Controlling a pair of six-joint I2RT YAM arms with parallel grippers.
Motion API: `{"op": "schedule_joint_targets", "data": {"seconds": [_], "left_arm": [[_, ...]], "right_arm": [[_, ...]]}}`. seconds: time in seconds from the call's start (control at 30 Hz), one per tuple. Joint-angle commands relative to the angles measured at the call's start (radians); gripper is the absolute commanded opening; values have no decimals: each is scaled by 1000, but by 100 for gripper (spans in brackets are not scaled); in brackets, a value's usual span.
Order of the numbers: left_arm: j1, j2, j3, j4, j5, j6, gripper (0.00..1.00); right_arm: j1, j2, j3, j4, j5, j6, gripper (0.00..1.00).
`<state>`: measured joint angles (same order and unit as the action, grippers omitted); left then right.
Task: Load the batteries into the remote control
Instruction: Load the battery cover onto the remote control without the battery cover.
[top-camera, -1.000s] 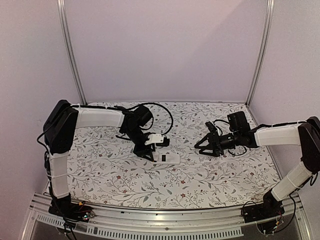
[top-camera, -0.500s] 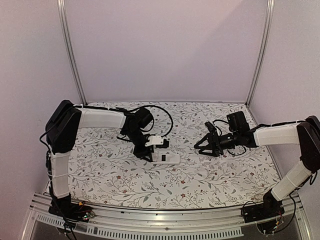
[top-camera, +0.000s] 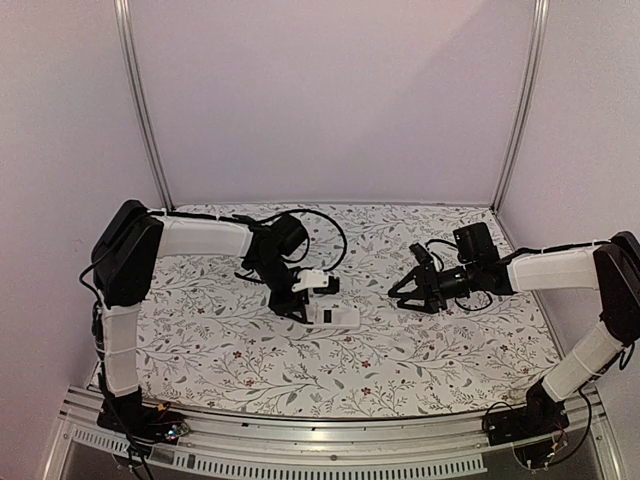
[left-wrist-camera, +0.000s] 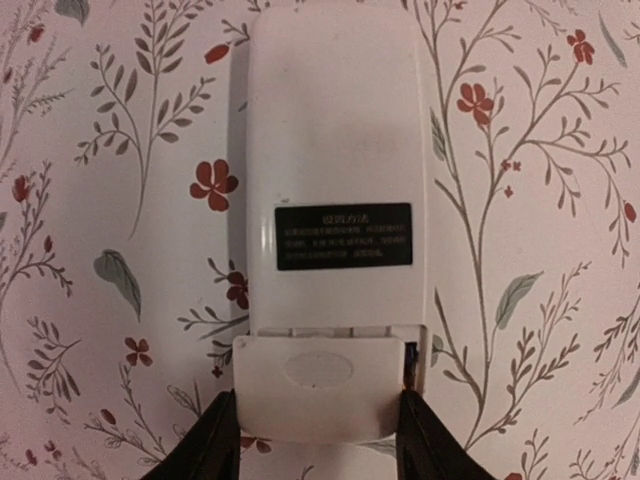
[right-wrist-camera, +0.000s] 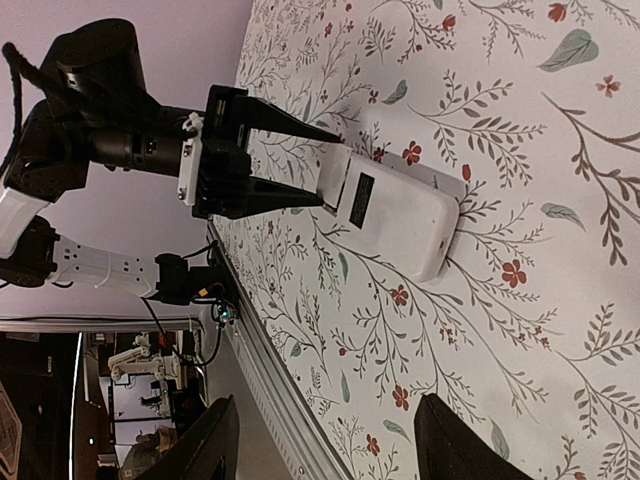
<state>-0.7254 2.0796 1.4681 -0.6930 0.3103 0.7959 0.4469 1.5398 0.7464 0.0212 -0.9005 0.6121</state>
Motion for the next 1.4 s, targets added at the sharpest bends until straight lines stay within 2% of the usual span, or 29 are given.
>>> {"op": "schedule_joint_targets", "data": {"seconds": [0.0,0.4,0.77,1.03,1.1,1.2,1.37], "left_arm": [[-21,21,26,6,13,-12,48],[-29,37,33,-38,15,-21,56],[-34,-33,33,-47,-3,-55,76],[-28,-174,-10,19,-29,-141,92],[-23,-215,-29,49,-44,-190,99],[-12,-288,-81,138,-118,-324,100],[13,-439,-231,345,-300,-705,100]], "right_arm": [[8,9,13,-6,-8,-12,61],[9,8,11,-9,-8,-12,61],[22,5,20,-10,1,-13,62],[28,22,43,-17,21,-26,61],[29,28,60,-21,29,-35,61],[31,52,106,-21,59,-41,61],[47,146,203,-50,100,-53,60]]}}
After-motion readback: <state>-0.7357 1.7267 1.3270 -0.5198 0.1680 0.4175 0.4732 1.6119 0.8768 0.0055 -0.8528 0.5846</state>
